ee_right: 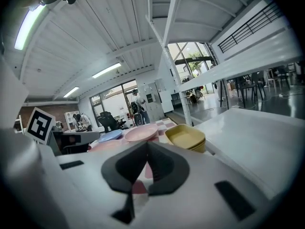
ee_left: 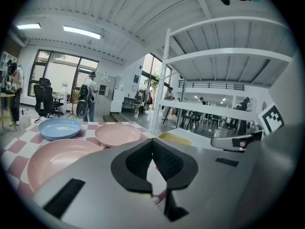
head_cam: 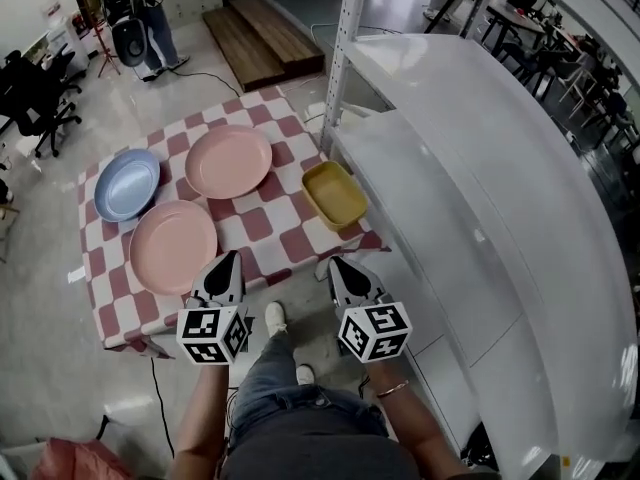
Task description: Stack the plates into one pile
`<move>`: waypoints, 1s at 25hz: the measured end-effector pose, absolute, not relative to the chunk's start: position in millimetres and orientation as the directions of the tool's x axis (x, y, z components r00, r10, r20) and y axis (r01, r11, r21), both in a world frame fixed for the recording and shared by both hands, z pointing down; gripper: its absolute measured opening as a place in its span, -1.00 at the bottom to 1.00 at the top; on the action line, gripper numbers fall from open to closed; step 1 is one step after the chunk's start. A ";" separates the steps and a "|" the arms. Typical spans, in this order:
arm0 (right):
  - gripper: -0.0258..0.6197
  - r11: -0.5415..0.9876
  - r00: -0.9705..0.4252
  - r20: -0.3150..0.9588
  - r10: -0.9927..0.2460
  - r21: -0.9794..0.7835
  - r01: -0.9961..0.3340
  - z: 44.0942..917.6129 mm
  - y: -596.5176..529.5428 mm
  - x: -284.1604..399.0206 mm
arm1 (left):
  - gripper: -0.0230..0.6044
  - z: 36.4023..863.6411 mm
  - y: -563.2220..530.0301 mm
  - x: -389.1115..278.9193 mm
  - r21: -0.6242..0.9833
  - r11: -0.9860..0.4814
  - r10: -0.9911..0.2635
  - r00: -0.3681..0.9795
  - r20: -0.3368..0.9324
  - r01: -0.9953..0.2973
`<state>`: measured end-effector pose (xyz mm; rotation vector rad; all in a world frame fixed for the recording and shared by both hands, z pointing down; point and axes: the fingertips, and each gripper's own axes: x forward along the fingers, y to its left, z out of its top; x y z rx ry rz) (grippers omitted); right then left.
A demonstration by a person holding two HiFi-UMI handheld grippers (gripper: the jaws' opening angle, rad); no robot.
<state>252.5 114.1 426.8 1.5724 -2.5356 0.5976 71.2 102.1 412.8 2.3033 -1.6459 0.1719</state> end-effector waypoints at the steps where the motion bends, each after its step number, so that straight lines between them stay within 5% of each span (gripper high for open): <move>1: -0.89 0.399 -0.471 0.287 -0.834 -0.277 -0.874 428.1 104.8 244.6 | -0.88 415.0 94.4 64.5 0.173 -0.289 -0.903 0.329 0.277 -0.941; 25: -0.89 0.587 -0.656 0.366 -0.660 -0.295 -0.754 451.3 -54.1 57.8 | -0.87 435.5 -29.3 -105.8 0.169 -0.087 -0.935 0.139 0.326 -0.982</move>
